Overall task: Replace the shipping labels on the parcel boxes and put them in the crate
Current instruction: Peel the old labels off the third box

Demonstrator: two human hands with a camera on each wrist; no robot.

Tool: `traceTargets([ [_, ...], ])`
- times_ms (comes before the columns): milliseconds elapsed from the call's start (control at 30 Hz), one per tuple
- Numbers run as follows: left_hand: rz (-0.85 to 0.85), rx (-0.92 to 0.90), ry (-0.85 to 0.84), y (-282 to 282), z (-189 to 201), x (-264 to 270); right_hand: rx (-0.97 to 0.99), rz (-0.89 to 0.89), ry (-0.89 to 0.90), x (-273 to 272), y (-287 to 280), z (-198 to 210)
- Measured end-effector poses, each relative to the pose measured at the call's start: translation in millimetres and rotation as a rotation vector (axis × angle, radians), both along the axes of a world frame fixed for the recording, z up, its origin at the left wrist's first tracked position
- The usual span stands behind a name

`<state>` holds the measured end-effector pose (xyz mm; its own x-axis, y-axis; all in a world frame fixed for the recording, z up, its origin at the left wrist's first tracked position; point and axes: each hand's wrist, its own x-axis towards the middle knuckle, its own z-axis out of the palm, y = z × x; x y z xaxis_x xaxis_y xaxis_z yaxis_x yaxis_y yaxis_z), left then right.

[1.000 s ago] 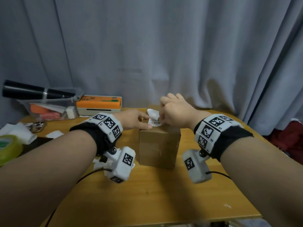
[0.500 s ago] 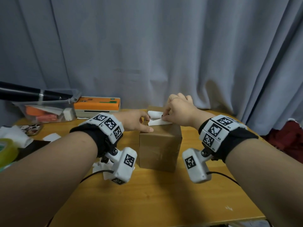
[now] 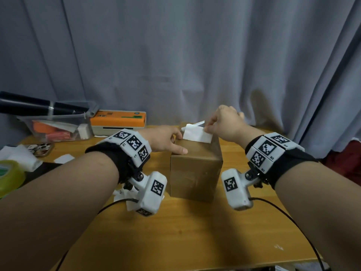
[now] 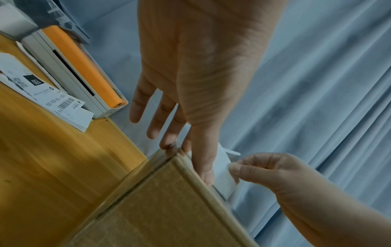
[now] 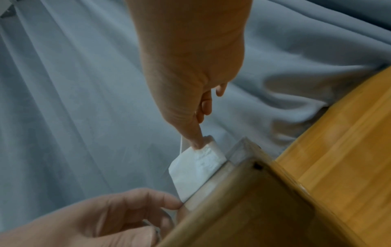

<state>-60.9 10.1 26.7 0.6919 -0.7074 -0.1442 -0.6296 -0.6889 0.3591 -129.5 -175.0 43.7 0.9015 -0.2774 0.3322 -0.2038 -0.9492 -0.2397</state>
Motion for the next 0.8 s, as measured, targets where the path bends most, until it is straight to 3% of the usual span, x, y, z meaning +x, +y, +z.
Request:
traceTargets([
  [467, -0.022, 0.092, 0.006, -20.5, 7.4, 7.7, -0.009, -0.172, -0.174, 7.3, -22.1, 14.1],
  [800, -0.024, 0.083, 0.112, -24.9, 6.8, 5.6, 0.079, -0.251, -0.348, -1.3, -38.3, 13.4],
])
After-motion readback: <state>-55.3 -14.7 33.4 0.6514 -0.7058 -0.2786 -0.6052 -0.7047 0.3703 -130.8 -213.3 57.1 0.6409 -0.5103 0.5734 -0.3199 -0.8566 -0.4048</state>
